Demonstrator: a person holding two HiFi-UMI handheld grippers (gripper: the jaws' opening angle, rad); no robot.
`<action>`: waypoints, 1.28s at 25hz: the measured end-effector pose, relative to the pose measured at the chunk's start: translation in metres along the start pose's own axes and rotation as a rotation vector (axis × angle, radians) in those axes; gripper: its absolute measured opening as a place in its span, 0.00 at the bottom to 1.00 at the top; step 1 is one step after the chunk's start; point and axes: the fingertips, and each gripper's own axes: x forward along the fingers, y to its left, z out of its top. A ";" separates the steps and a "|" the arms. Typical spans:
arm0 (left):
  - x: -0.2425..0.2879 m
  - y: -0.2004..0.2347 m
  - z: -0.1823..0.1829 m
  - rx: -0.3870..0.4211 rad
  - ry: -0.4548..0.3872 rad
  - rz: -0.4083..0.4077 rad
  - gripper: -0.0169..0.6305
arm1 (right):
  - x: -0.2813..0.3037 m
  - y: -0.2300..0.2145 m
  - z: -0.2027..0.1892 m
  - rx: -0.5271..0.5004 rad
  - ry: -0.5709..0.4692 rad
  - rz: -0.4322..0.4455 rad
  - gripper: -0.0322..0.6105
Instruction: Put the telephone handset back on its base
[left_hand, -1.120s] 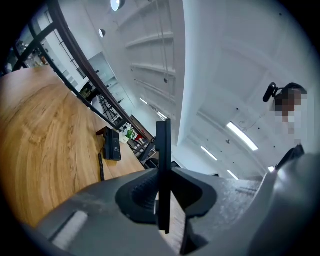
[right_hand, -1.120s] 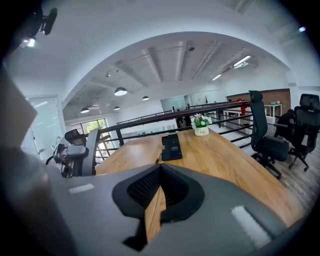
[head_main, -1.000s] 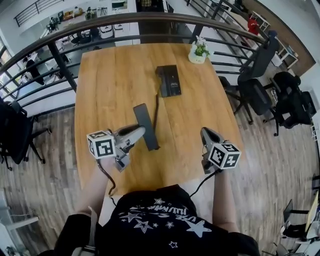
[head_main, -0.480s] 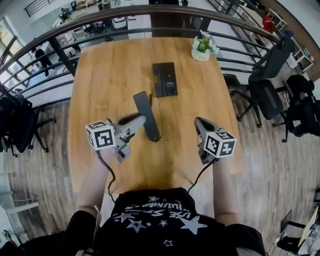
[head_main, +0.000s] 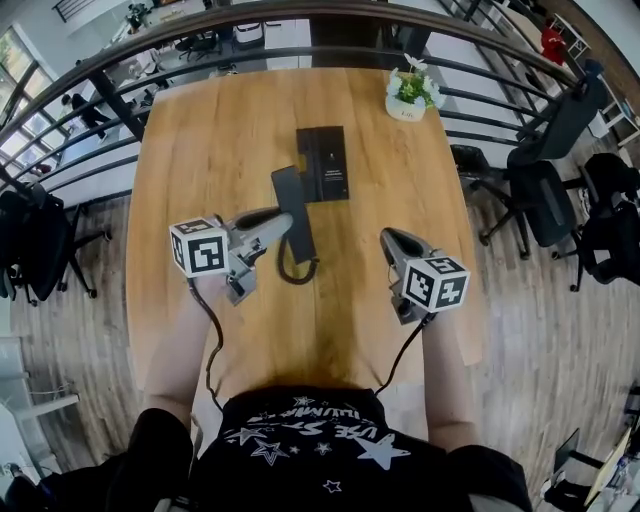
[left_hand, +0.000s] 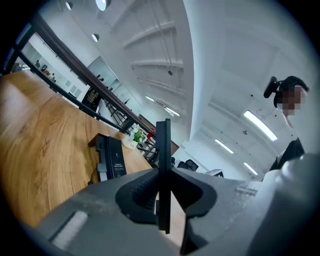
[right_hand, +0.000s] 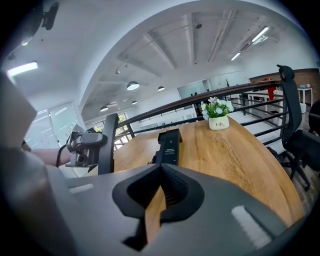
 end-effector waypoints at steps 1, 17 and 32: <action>0.005 0.007 0.003 0.004 0.016 -0.001 0.14 | 0.005 -0.003 0.002 0.002 0.002 0.001 0.05; 0.066 0.112 0.017 -0.070 0.131 -0.033 0.14 | 0.060 -0.037 -0.010 0.090 0.053 -0.013 0.05; 0.097 0.182 0.024 -0.158 0.139 -0.024 0.14 | 0.107 -0.044 -0.014 0.118 0.066 0.005 0.05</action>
